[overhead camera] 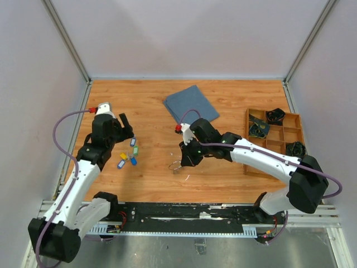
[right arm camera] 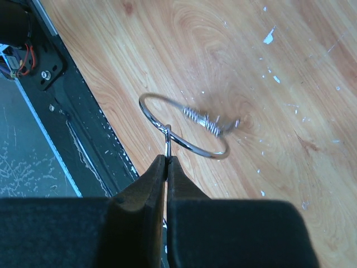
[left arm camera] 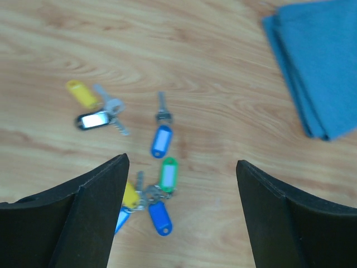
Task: Put the keys on the keyring
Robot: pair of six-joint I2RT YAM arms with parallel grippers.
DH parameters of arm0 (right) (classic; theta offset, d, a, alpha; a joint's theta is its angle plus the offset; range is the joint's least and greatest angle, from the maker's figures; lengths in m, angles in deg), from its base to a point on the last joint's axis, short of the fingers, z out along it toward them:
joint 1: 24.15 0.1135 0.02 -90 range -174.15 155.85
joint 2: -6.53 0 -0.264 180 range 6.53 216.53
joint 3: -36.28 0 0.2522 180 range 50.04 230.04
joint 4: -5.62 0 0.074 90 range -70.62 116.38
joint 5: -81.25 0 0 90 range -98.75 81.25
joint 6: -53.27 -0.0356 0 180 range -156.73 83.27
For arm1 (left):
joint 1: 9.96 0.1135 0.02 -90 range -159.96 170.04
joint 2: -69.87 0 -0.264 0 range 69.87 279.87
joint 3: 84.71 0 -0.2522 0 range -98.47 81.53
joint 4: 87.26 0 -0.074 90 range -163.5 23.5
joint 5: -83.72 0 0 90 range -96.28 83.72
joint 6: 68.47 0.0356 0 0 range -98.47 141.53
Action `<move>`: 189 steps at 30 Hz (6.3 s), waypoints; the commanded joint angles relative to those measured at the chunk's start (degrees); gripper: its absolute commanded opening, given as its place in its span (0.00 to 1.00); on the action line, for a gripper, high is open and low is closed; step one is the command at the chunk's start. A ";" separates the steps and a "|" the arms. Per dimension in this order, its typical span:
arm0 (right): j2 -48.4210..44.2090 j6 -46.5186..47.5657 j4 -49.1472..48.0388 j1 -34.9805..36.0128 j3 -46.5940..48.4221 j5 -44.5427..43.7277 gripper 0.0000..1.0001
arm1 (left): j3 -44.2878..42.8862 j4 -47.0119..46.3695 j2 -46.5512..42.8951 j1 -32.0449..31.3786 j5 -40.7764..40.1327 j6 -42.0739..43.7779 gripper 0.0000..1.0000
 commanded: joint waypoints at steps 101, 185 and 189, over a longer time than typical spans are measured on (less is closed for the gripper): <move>-8.34 23.27 29.29 -2.47 11.19 10.40 0.01 | 9.35 -26.29 -7.57 -34.00 16.28 9.71 0.82; -16.63 4.91 36.07 -3.07 30.86 6.03 0.29 | -1.97 -37.40 6.45 -75.53 -19.65 72.79 0.01; -22.03 1.95 27.94 -3.07 26.31 2.06 0.32 | -2.61 -37.27 7.05 -75.48 -22.38 70.17 0.00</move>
